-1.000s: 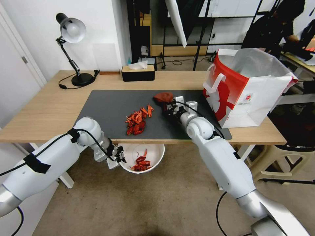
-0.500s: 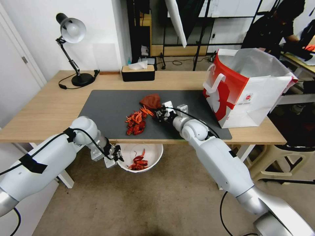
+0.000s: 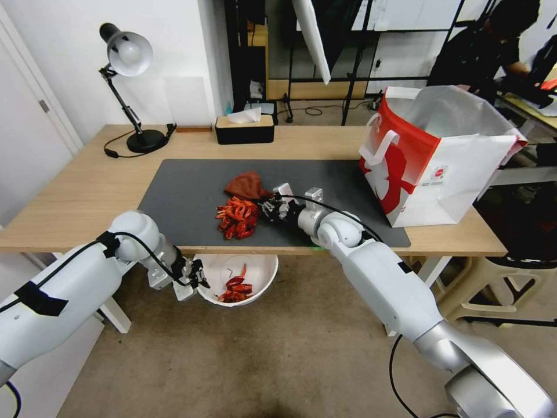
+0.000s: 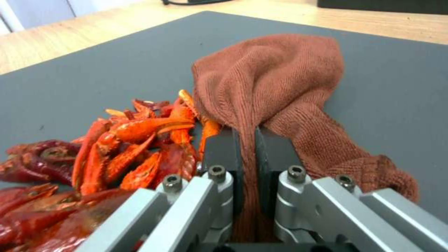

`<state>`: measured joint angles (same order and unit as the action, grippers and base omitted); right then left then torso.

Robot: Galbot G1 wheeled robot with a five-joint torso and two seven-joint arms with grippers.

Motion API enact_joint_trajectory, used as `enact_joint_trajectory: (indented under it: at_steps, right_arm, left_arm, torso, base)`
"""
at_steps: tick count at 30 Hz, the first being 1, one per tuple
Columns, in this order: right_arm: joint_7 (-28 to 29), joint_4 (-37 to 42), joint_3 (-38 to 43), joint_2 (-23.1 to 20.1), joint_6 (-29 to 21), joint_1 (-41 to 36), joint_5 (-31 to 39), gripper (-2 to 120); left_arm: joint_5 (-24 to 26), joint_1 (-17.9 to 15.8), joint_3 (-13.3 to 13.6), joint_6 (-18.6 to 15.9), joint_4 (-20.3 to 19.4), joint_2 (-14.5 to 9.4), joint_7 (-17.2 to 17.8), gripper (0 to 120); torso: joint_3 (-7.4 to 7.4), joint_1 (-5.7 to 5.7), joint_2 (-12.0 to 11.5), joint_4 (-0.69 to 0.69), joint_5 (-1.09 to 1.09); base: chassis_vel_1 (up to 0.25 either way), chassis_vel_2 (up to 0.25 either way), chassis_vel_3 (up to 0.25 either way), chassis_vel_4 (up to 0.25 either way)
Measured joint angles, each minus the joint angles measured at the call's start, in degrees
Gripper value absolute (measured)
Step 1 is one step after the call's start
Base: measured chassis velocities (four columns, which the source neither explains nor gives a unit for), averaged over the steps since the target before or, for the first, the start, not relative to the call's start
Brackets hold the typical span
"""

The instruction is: Sweep shrimp from table into container with towel, then put container into takeout bag.

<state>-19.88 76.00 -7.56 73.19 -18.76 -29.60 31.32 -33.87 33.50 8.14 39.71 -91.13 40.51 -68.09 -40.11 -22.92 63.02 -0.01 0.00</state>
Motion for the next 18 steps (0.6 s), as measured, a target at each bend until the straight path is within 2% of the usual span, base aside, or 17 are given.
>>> enact_joint_trajectory:
  at_steps: [4, 12, 18]
  right_arm:
    - [-0.7, 0.9, -0.7, -0.9, 0.0, 0.0, 0.0, 5]
    - [-1.8, 2.8, -3.3, -1.4, 0.0, 0.0, 0.6, 5]
    - [-1.6, 4.2, -4.2, -1.5, -0.2, -0.5, 0.6, 5]
  left_arm:
    - [0.0, 0.6, -0.8, -0.1, -0.2, -0.6, 0.1, 0]
    - [0.0, 5.3, -5.1, -0.2, -2.1, -2.9, 0.4, 0]
    - [0.0, 6.1, -5.8, -0.4, -2.6, -3.2, 0.5, 0]
  torso:
    - [0.00, 0.00, 0.0, 0.00, 0.00]
    - [0.00, 0.00, 0.0, 0.03, 0.00]
    - [0.00, 0.00, 0.0, 0.00, 0.00]
  base:
    - [0.000, 0.000, 0.000, 0.000]
    - [0.000, 0.000, 0.000, 0.000]
    - [0.000, 0.000, 0.000, 0.000]
